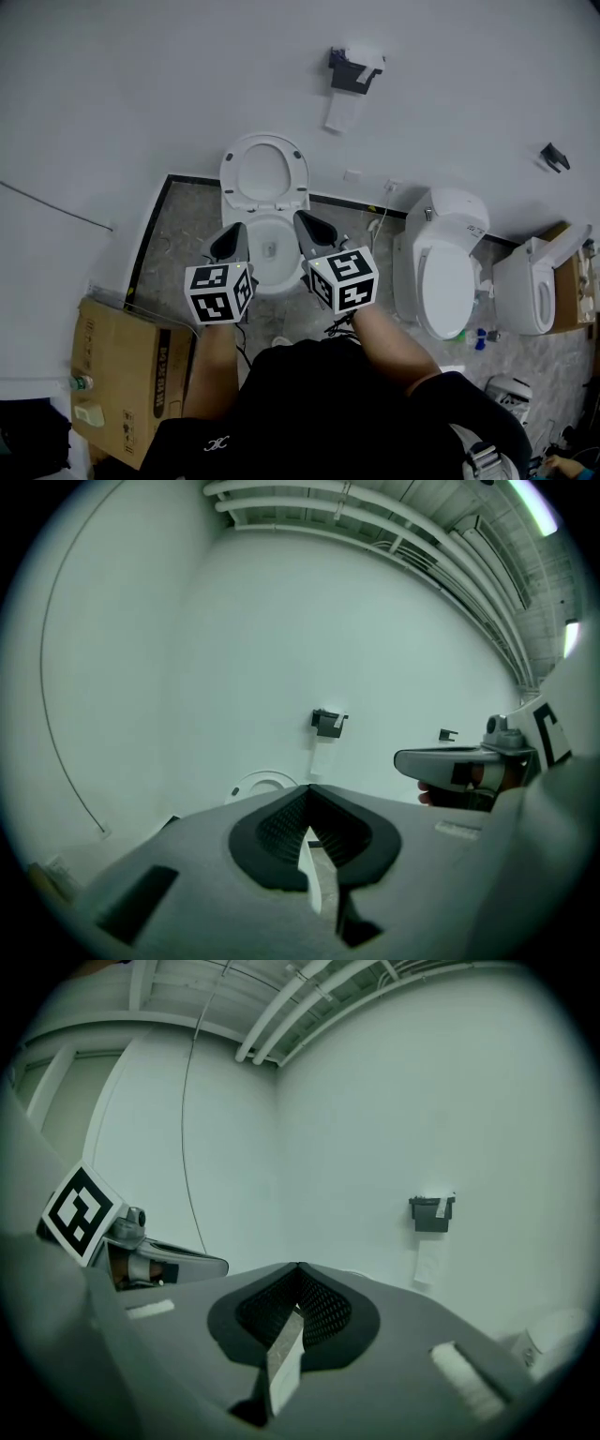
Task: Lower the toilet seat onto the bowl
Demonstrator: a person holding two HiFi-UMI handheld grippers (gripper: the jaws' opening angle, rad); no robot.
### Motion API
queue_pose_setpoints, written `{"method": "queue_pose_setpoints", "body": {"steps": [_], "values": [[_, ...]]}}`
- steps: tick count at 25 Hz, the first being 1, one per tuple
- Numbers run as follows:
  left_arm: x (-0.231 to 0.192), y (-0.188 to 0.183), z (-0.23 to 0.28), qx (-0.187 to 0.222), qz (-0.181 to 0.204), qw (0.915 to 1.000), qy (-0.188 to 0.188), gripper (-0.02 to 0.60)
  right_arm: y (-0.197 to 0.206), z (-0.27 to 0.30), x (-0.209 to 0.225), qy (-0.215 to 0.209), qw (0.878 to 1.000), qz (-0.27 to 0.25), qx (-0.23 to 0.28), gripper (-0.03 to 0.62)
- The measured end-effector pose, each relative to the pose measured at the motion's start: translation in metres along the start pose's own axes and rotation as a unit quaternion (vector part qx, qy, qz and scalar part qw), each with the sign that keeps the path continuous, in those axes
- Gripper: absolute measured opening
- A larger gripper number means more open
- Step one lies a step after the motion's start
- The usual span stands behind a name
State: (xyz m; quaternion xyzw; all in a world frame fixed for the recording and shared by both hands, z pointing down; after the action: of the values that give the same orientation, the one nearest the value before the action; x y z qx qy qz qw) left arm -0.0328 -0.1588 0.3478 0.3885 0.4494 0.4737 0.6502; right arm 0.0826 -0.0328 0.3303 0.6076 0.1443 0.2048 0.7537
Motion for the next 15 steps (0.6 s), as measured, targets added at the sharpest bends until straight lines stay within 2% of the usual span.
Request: {"method": "queue_pose_setpoints", "body": {"steps": [7,15], "values": [[-0.009,0.011,0.001,-0.009,-0.007,0.9999,0.008,0.008,0.011,0.016,-0.001,0.002,1.000,0.007,-0.023,0.008],[-0.025,0.010,-0.007,-0.008,-0.011,0.9997,-0.021,0.008,0.009,0.037,-0.009,-0.028,0.999,0.005,-0.030,0.008]]}}
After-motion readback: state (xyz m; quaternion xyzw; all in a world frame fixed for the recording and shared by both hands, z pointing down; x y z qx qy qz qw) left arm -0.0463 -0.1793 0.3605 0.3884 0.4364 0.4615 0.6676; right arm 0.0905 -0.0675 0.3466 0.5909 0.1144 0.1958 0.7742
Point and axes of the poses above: the fingertips, and each gripper's own axes: z forward along the fingers, x to its right, y out of its underside, the point moved 7 cm from there along -z, backward along the fingers, and after that the axes turned 12 degrees about y, right-handed, at the moved point
